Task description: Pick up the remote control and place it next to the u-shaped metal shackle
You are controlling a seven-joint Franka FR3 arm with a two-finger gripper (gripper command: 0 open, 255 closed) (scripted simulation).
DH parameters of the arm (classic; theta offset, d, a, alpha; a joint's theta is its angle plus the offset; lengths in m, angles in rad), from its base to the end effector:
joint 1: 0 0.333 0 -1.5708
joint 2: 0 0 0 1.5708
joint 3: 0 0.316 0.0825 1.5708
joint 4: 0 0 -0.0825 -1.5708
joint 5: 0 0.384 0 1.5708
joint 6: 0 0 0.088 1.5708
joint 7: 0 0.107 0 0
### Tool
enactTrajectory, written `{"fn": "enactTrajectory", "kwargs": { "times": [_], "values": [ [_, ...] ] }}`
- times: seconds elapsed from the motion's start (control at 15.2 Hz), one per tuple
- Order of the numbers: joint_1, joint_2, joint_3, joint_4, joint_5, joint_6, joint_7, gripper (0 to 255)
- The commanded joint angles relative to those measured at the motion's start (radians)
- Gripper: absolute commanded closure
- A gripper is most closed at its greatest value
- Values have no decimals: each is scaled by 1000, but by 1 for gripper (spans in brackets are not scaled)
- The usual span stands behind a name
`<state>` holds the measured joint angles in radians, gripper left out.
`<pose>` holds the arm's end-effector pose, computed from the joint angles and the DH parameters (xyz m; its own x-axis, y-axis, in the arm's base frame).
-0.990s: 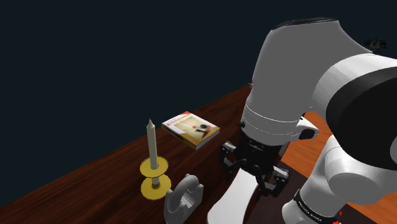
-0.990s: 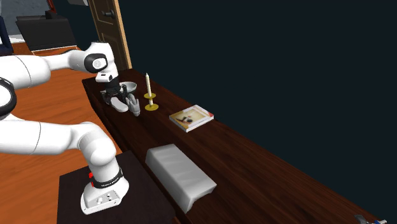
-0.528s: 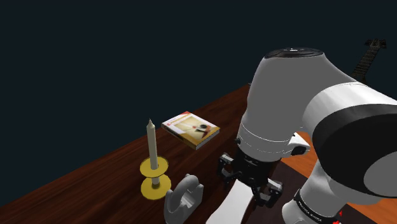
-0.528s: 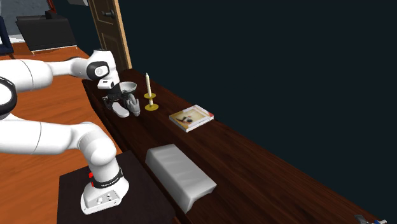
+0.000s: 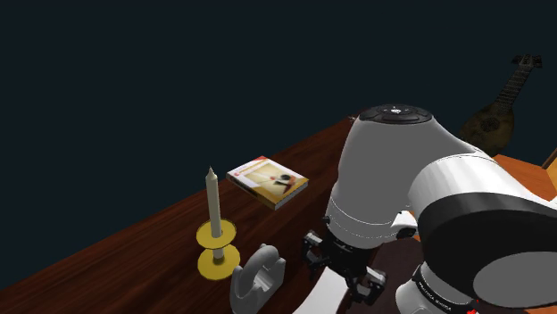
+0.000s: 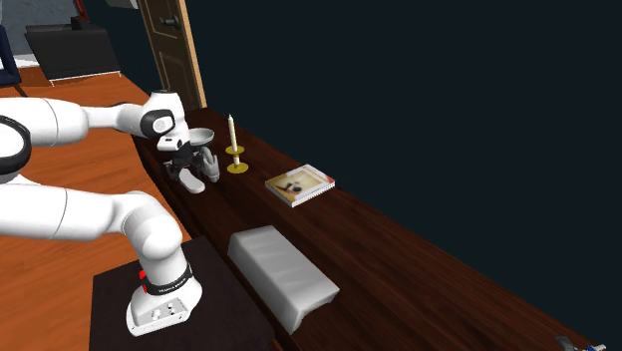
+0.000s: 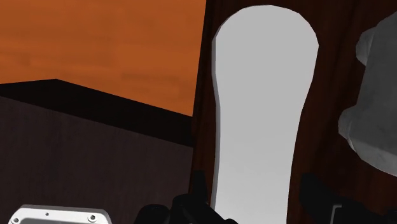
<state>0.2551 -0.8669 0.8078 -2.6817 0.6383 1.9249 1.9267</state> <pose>0.1476 0.3145 0.4038 0.2421 -0.9702 -0.0096 -0.9703 -0.2421 0.0029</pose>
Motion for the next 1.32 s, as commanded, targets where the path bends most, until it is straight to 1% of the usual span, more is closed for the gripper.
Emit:
{"fn": "enactTrajectory", "kwargs": {
  "times": [0.0, 0.46, 0.99, 1.06, 1.25],
  "values": [
    [0, 11, 18, -19, 14, 32, -5, 255],
    [-8, 67, 91, -73, 66, 144, -16, 255],
    [-8, 67, 91, -73, 66, 144, -16, 255],
    [-8, 67, 91, -73, 66, 144, -16, 0],
    [-8, 67, 91, -73, 66, 144, -16, 0]
  ]
}}
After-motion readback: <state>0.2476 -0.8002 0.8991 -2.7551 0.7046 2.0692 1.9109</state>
